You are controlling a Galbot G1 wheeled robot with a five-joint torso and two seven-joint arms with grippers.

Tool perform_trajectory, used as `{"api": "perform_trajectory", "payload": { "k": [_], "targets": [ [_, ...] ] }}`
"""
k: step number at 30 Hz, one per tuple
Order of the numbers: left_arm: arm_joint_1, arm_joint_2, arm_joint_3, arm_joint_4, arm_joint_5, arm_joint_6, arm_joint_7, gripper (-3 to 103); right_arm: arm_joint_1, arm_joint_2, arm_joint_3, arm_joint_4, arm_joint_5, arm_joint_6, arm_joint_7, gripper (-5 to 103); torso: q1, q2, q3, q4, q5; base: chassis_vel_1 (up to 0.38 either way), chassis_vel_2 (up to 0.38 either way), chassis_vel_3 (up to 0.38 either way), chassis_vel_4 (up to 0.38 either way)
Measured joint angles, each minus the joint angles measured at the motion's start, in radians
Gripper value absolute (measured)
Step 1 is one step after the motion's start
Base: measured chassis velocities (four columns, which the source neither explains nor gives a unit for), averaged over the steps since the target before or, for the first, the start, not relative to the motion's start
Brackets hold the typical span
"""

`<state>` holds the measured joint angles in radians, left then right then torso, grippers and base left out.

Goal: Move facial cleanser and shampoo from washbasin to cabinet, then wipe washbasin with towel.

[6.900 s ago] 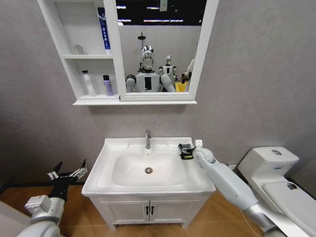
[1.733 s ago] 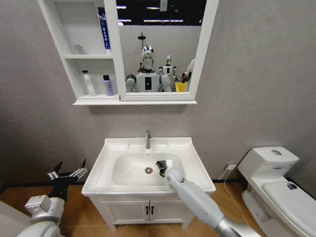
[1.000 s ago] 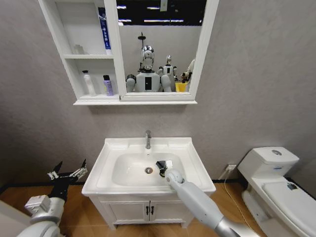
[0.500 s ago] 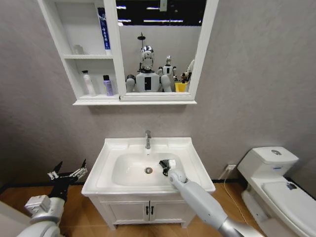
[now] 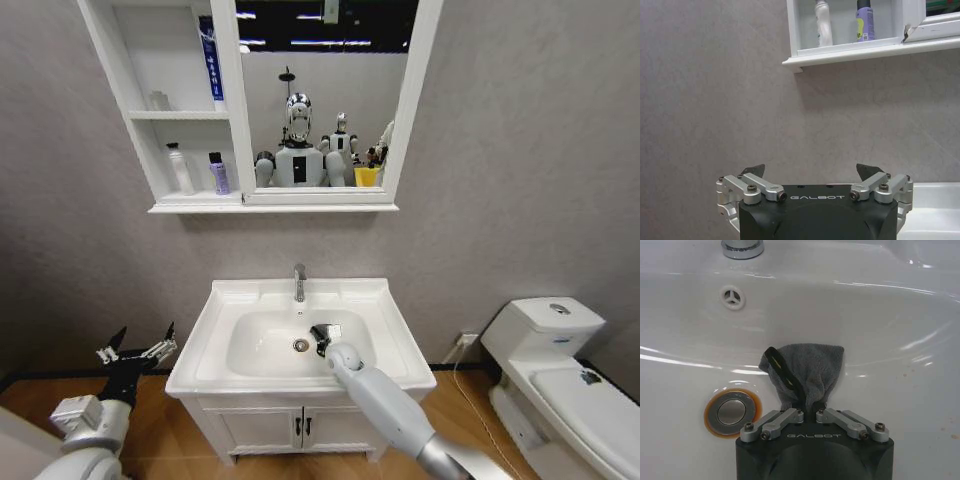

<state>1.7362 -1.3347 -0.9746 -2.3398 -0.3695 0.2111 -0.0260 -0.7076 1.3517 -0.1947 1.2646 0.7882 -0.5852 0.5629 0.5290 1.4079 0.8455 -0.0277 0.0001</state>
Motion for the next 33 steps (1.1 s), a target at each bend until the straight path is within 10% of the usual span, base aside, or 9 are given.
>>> {"api": "perform_trajectory", "payload": {
  "k": [33],
  "targets": [
    [0.000,0.000,0.000,0.000,0.000,0.000,0.000,100,0.020,0.074,-0.042,-0.070,-0.051,0.044,-0.078,6,0.000,0.000,0.000,0.0000,0.0001,0.000,0.000,0.000,0.000]
  ]
}}
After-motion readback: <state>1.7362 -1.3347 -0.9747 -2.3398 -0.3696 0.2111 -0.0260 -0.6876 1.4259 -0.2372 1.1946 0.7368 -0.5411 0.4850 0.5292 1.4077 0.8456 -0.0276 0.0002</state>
